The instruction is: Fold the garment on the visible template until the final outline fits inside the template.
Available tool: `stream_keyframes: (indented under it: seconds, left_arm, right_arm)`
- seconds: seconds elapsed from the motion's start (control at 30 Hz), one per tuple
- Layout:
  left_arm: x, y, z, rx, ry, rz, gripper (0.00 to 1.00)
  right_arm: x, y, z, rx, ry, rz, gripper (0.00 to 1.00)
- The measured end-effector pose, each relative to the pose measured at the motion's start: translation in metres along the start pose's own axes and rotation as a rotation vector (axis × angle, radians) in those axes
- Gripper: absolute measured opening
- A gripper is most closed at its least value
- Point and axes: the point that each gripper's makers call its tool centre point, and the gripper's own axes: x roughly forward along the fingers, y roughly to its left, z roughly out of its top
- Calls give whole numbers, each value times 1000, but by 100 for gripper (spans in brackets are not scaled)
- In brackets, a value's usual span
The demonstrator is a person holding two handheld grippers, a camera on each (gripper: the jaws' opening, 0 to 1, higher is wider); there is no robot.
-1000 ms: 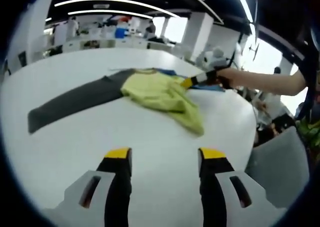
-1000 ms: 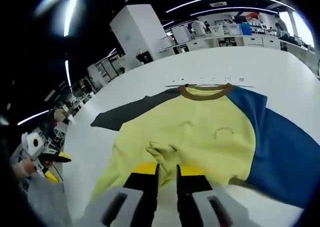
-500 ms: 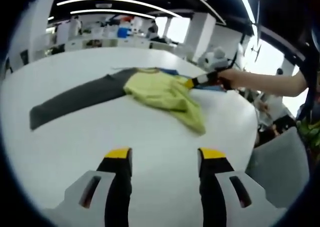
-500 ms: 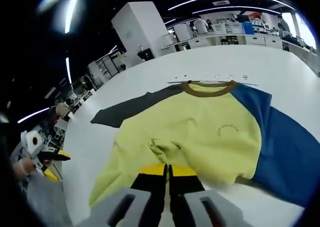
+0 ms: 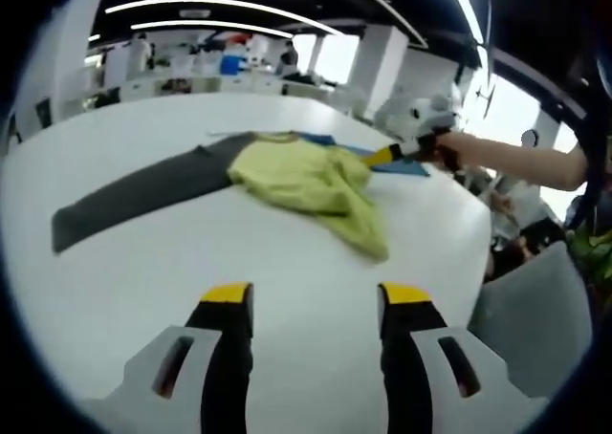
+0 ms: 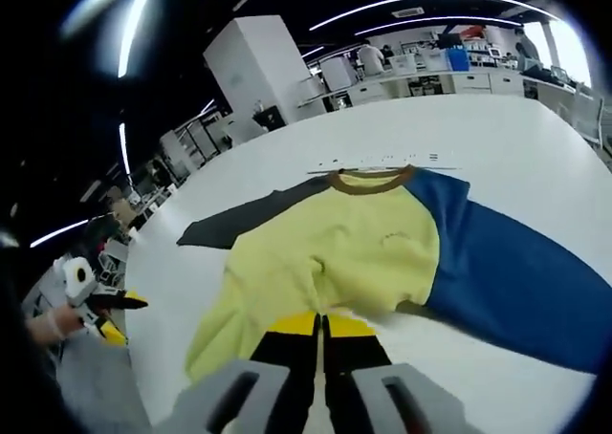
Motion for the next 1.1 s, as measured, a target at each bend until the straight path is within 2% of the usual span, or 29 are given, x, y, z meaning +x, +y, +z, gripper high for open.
stream_keyframes:
  seconds: [0.1,0.17,0.23,0.43,0.57,0.63,0.93,1.1]
  left_arm:
    - [2,-5,1,1,-3,-8,49]
    - [3,-7,0,4,-2,-13,49]
    - [3,-7,0,5,0,-19,49]
    - [11,-13,0,21,12,-41,48]
    - [14,-18,4,28,6,-53,48]
    - [17,-20,3,33,8,-59,48]
    - [34,-19,6,27,22,-57,45]
    - [52,-5,17,16,21,-37,41]
  right_arm:
    - [-18,-2,-10,10,-4,-11,0]
    - [-29,-11,-17,33,-11,-25,0]
    - [-43,-11,-30,50,-12,-43,0]
    - [-74,-35,-55,116,-21,-94,0]
    - [-95,-37,-75,149,-22,-123,0]
    - [-101,-45,-85,167,-16,-135,0]
    - [-122,-43,-113,214,-4,-165,0]
    - [-127,-42,-124,232,8,-172,0]
